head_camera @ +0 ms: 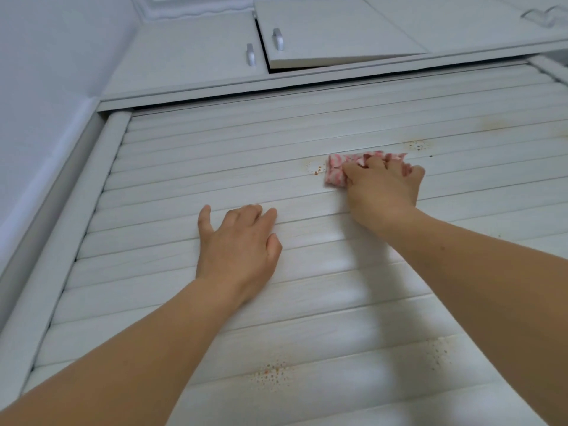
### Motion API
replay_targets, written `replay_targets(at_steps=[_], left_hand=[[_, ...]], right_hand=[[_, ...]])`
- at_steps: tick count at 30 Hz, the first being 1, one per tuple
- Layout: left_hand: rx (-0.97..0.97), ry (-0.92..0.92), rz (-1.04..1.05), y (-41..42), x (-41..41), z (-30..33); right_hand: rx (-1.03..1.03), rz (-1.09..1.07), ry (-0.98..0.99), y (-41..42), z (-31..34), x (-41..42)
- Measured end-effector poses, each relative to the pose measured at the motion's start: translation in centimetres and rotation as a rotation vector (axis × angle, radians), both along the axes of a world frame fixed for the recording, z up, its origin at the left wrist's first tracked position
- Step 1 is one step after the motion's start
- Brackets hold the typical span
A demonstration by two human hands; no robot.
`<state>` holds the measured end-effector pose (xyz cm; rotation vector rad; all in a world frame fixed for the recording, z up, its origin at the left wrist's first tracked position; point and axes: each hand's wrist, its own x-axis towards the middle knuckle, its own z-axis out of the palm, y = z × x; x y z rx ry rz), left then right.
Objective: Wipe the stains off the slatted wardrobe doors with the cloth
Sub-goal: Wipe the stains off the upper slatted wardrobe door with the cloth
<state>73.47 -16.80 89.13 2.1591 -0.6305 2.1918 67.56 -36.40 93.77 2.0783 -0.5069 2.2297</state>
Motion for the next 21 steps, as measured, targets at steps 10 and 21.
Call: replay_targets(at_steps=[10, 21], left_hand=[[-0.022, -0.131, -0.073, 0.0, 0.7, 0.4], [0.026, -0.247, -0.104, 0.5, 1.1, 1.3]], right_hand=[[-0.394, -0.015, 0.032, 6.4, 1.4, 2.4], [0.003, -0.118, -0.040, -2.5, 1.7, -0.8]])
